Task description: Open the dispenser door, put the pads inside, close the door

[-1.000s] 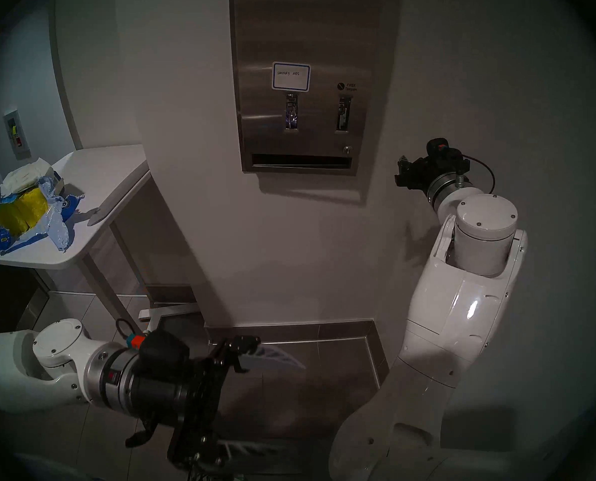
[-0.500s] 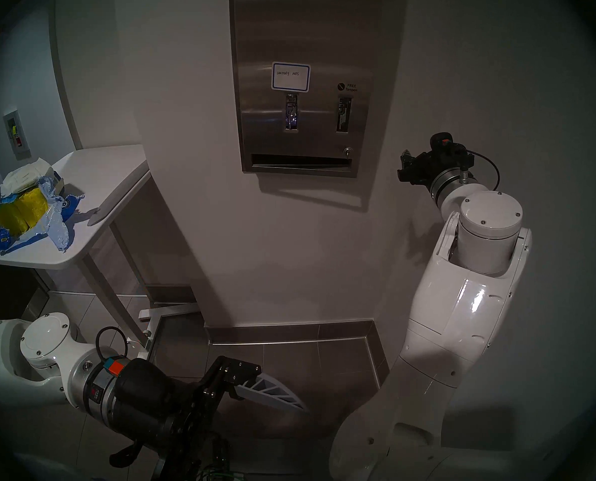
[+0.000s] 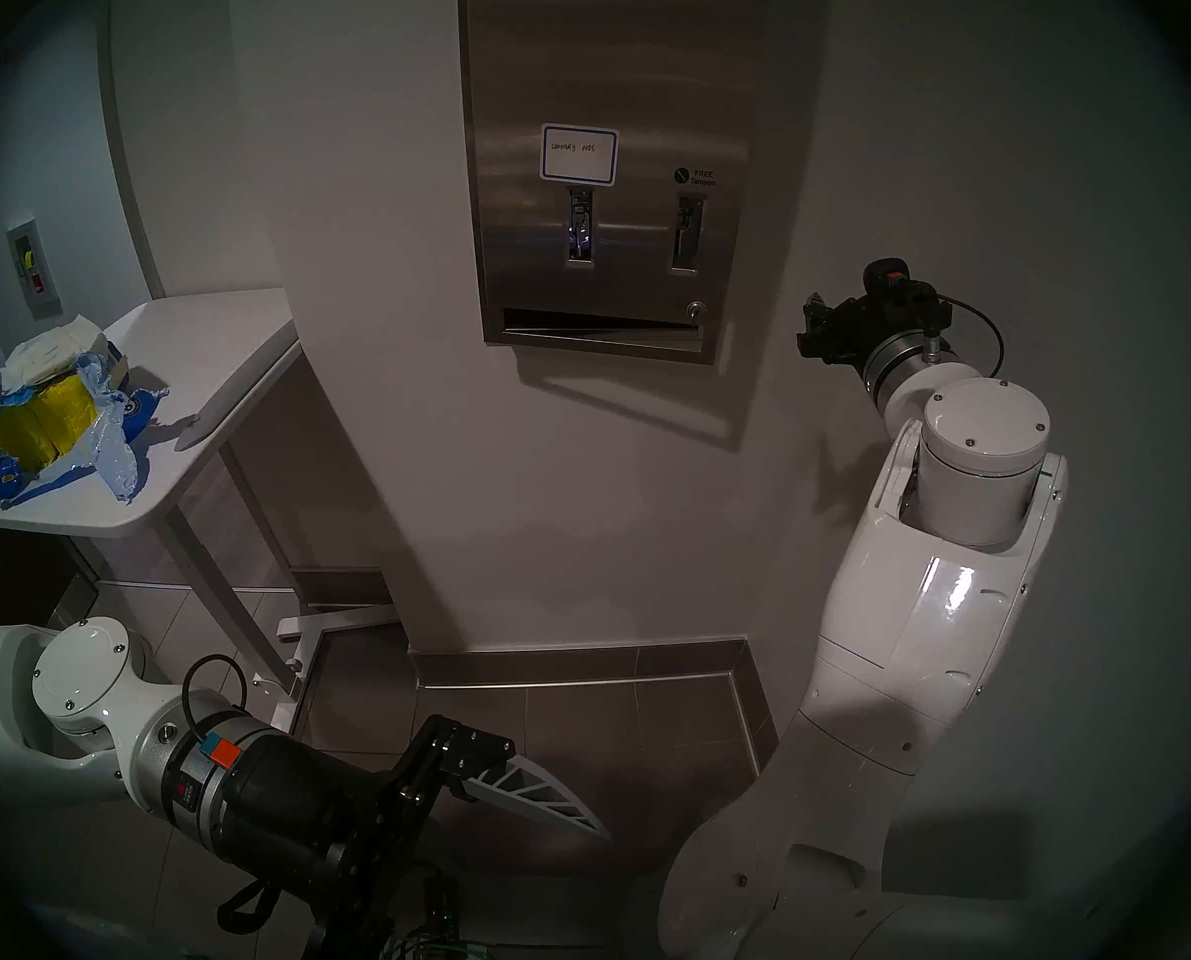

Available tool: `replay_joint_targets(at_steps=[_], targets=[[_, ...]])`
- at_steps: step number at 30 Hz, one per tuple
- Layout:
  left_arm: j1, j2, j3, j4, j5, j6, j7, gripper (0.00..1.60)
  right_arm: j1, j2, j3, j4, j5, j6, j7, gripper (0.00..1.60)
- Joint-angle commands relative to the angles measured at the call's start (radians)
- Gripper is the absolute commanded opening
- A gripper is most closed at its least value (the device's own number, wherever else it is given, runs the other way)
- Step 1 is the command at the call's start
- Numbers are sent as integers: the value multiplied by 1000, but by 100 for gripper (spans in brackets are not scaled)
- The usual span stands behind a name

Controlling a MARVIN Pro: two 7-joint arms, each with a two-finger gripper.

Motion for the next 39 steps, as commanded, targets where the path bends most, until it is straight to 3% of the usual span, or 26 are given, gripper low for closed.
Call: replay_joint_targets(at_steps=[1, 7, 21, 31, 32, 39], targets=[[-14, 1, -41, 0, 5, -31, 42, 160, 27, 4, -9, -32, 3, -6, -5, 129], [-23, 1, -77, 49, 19, -36, 91, 160, 26, 4, -9, -31, 4, -6, -5, 129], [-19, 1, -140, 266, 23, -34, 213, 160, 27, 5, -9, -32, 6, -6, -6, 129], [-10, 1, -164, 336, 22, -45, 256, 160, 27, 5, -9, -33, 7, -6, -7, 129], [-7, 1, -168, 346, 22, -48, 263, 160, 29, 5, -10, -33, 8, -7, -7, 160], [2, 0, -177, 368, 23, -57, 282, 160, 52, 6, -20, -42, 17, -10, -5, 160]])
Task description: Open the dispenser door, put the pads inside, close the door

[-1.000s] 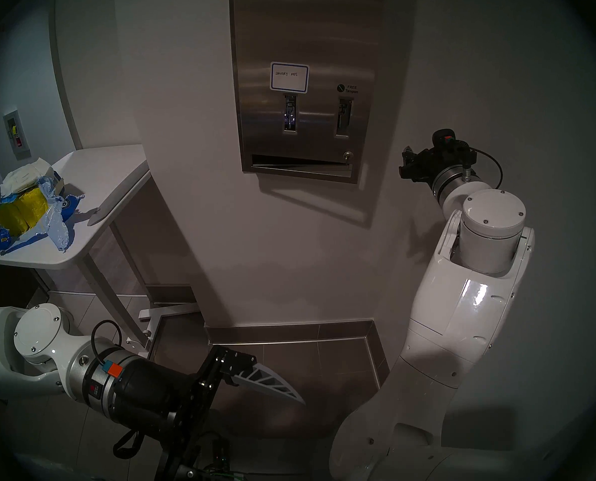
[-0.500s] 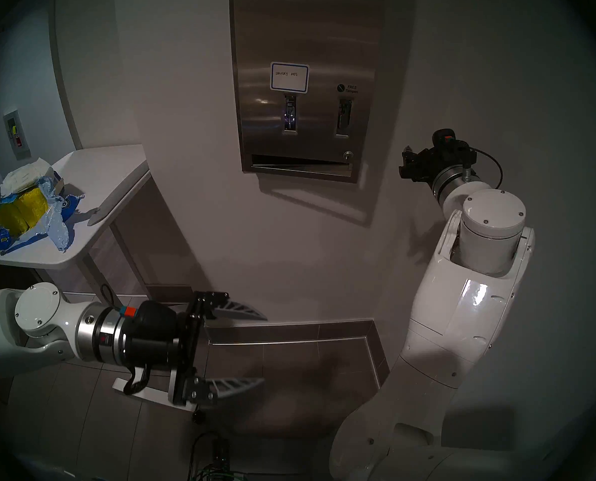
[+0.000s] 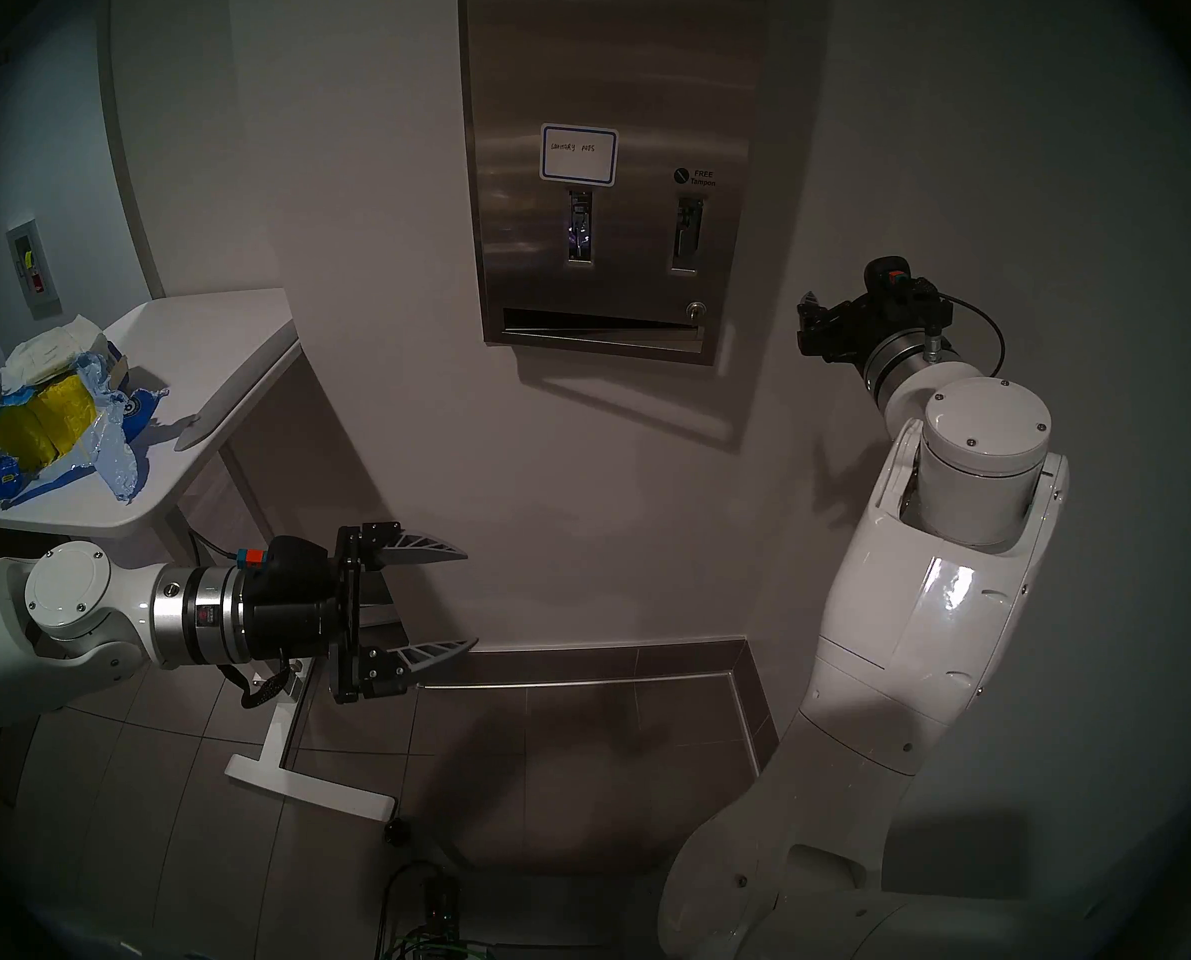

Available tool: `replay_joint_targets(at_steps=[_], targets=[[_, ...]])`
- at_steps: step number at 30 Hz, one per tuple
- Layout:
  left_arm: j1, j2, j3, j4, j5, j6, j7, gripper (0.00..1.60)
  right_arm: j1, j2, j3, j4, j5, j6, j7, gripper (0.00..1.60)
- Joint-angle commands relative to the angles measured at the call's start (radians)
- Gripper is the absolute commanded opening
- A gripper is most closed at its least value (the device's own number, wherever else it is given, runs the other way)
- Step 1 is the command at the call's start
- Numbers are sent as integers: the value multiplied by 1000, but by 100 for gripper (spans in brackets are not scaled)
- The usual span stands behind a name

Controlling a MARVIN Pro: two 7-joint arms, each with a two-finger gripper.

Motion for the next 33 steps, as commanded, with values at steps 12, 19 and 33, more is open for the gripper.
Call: replay_joint_targets(at_steps=[12, 19, 33], targets=[[18, 0, -37, 26, -5, -39, 41, 160, 137, 8, -76, -45, 36, -18, 1, 10], [29, 0, -40, 26, -4, -49, 57, 160, 194, 9, -125, -23, 50, -22, 2, 0], [46, 0, -44, 24, -3, -63, 82, 160, 291, 10, -189, 46, 65, -28, -3, 0]])
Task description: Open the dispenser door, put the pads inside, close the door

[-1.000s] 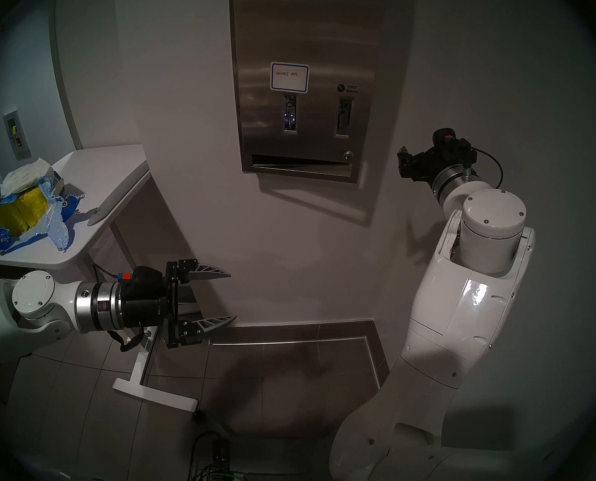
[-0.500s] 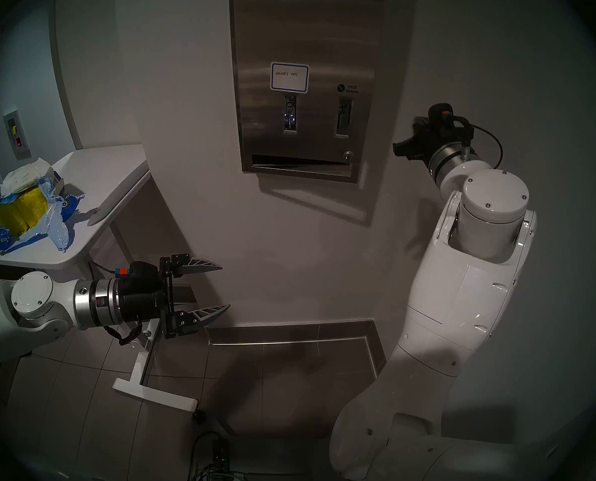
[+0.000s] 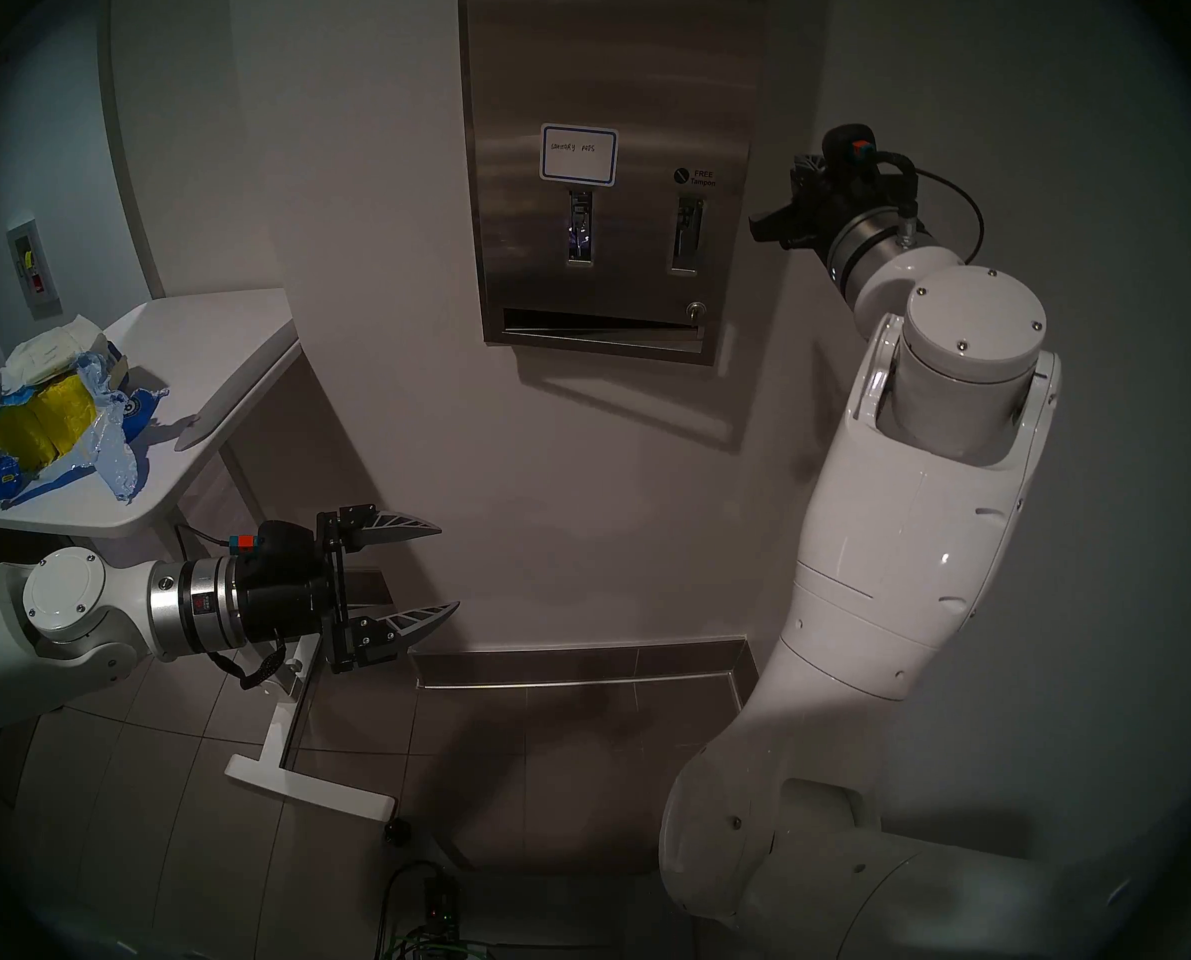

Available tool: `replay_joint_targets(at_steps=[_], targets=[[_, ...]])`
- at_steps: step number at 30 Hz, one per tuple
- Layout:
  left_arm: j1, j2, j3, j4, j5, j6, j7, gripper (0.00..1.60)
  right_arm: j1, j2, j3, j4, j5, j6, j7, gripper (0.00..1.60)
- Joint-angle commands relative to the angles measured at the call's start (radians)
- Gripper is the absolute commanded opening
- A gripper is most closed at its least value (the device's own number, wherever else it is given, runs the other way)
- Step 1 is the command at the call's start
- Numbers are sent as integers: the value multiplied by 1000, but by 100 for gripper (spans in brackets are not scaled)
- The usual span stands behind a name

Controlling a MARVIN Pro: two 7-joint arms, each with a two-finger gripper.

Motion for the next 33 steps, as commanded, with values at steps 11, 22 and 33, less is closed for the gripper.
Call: replay_joint_targets(at_steps=[11, 22, 33], targets=[[17, 4, -28, -9, -3, -39, 29, 160, 178, 4, -72, 91, 18, -17, -9, 0], [32, 4, -32, -11, -2, -53, 50, 160, 246, 19, -79, 197, 20, -22, -18, 0], [47, 4, -36, -13, -1, -69, 71, 160, 306, 38, -72, 325, 17, -26, -39, 0]])
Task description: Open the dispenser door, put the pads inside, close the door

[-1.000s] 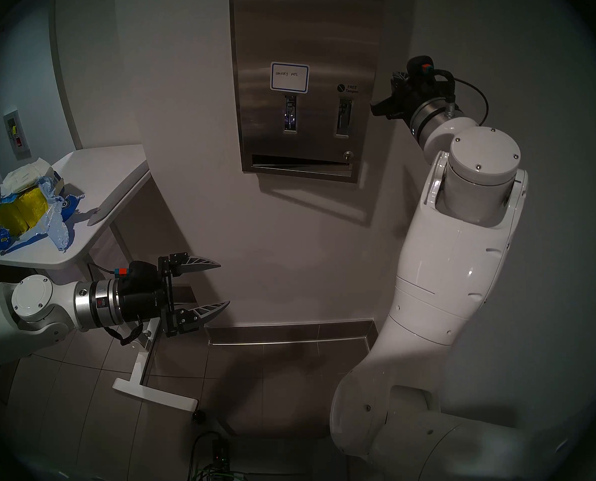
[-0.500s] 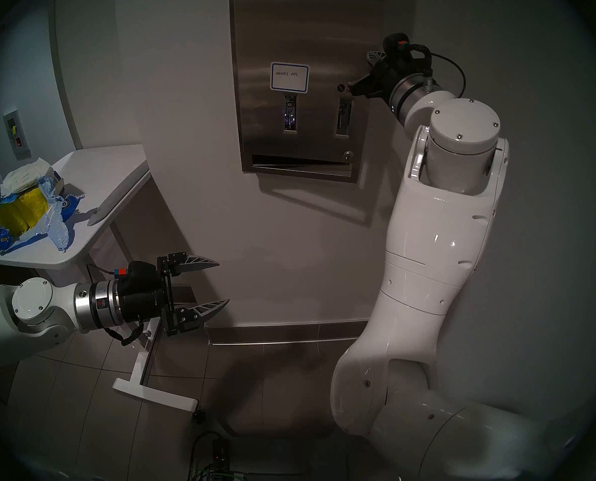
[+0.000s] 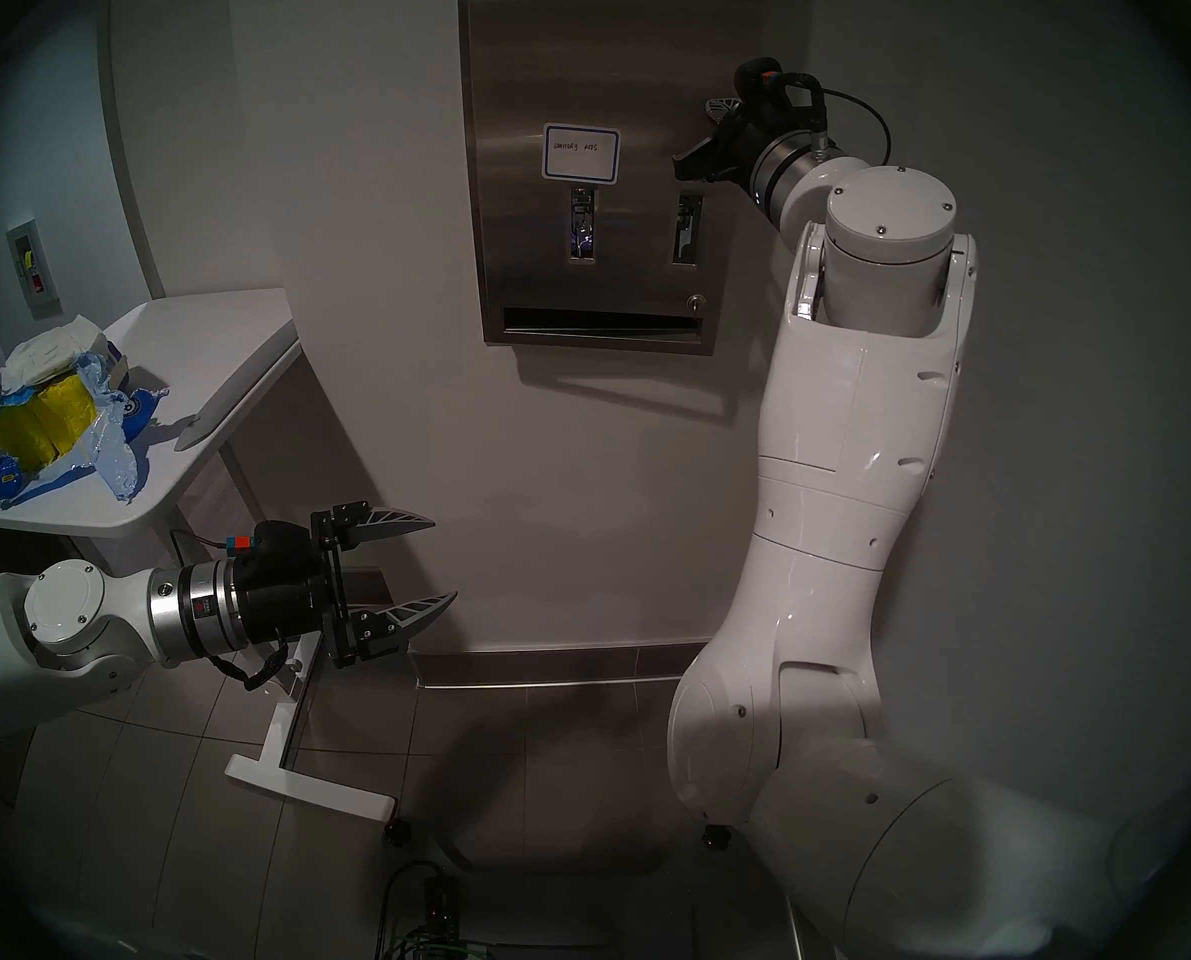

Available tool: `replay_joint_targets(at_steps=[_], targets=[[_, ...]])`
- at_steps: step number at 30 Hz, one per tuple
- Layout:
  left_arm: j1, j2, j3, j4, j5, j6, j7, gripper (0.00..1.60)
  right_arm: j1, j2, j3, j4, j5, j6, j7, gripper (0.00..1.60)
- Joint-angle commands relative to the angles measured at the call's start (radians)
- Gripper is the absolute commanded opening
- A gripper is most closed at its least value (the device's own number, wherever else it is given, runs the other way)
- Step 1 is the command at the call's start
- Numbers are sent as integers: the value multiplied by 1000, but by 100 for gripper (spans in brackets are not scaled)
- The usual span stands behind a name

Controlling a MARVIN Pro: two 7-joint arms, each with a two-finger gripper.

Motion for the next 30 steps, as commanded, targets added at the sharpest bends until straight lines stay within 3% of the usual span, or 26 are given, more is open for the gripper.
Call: replay_joint_targets(at_steps=[1, 13, 30], targets=[[4, 2, -25, -11, -1, -29, 9, 160, 90, 14, 0, 36, -4, -12, -20, 0], [21, 2, -31, -14, 0, -47, 31, 160, 135, 35, 3, 136, -5, -22, -41, 0], [48, 2, -42, -18, 2, -76, 63, 160, 161, 75, 31, 166, -8, -68, -45, 0]])
